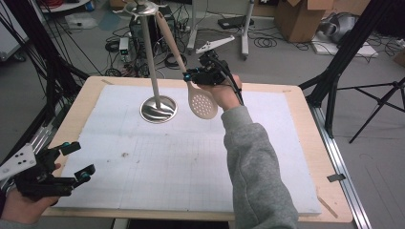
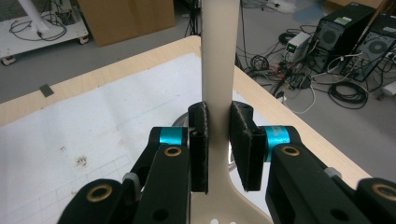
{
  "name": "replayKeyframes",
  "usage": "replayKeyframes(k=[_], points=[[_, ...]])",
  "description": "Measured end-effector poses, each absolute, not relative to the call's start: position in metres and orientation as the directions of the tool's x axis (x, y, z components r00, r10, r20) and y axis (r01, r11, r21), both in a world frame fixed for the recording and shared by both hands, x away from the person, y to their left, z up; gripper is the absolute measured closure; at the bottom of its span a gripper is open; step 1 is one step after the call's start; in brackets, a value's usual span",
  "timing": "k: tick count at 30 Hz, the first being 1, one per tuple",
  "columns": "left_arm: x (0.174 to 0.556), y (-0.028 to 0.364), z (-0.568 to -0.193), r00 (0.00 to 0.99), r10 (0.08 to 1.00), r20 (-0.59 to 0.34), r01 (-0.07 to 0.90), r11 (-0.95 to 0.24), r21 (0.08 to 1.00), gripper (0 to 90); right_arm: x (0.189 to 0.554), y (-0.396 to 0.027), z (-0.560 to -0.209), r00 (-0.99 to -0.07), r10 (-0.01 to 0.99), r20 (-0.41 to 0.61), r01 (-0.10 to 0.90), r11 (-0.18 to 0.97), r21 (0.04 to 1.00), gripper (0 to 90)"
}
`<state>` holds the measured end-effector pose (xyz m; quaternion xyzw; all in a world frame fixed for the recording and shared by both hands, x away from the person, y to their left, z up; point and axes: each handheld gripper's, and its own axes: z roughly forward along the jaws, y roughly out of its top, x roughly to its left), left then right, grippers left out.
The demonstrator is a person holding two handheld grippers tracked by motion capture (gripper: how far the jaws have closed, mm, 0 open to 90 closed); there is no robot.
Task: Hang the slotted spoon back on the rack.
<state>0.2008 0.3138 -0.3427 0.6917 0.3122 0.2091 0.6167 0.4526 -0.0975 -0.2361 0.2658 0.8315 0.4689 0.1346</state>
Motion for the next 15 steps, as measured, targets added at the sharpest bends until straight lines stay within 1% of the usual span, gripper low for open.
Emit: replayKeyframes(k=[15], points=[[0.198, 0.318, -0.342, 0.712, 0.696, -0.095, 0.170, -0.039, 0.985, 8.5, 0.461, -0.081, -0.247, -0.825, 0.565, 0.026, 0.317, 0.423, 0.849, 77.7]])
